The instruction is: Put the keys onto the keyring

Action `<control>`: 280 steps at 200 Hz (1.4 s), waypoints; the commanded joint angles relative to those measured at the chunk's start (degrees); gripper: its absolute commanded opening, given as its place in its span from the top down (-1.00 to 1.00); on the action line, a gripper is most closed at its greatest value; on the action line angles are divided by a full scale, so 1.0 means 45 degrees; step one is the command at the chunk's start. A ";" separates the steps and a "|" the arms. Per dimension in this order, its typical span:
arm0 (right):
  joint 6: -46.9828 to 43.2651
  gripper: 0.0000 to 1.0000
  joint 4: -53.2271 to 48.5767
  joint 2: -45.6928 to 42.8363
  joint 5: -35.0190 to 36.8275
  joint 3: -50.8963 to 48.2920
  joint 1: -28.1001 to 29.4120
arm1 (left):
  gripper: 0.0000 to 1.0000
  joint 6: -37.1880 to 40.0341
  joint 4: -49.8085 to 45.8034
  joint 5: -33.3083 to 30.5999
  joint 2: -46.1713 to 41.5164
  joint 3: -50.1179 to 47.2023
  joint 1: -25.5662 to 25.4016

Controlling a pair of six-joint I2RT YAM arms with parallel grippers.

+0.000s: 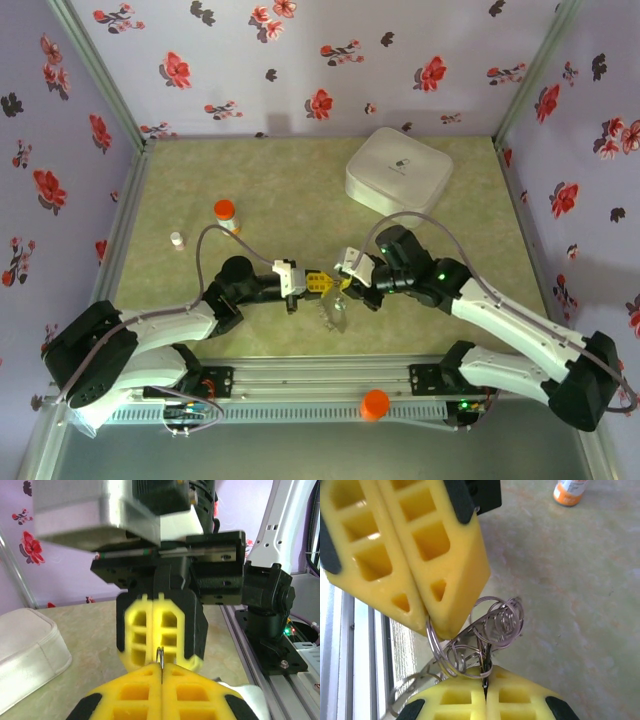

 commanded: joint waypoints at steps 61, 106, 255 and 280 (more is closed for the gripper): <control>-0.0238 1.00 -0.1095 -0.0429 0.0539 0.0647 0.0072 | 1.00 0.0715 -0.0779 0.0346 -0.0691 0.0300 -0.0091; -0.0249 1.00 -0.1443 0.0605 -0.0309 0.0793 0.0110 | 1.00 0.0475 0.0054 0.0383 -0.0464 0.0344 -0.0091; -0.0951 0.48 0.1432 -0.1691 -0.0693 -0.0710 0.0160 | 1.00 0.0242 0.0423 0.0568 -0.0102 0.0300 -0.0091; -0.0690 0.61 0.1871 -0.1437 -0.0732 -0.0793 0.0198 | 1.00 0.0233 0.0510 0.0602 -0.0040 0.0294 -0.0101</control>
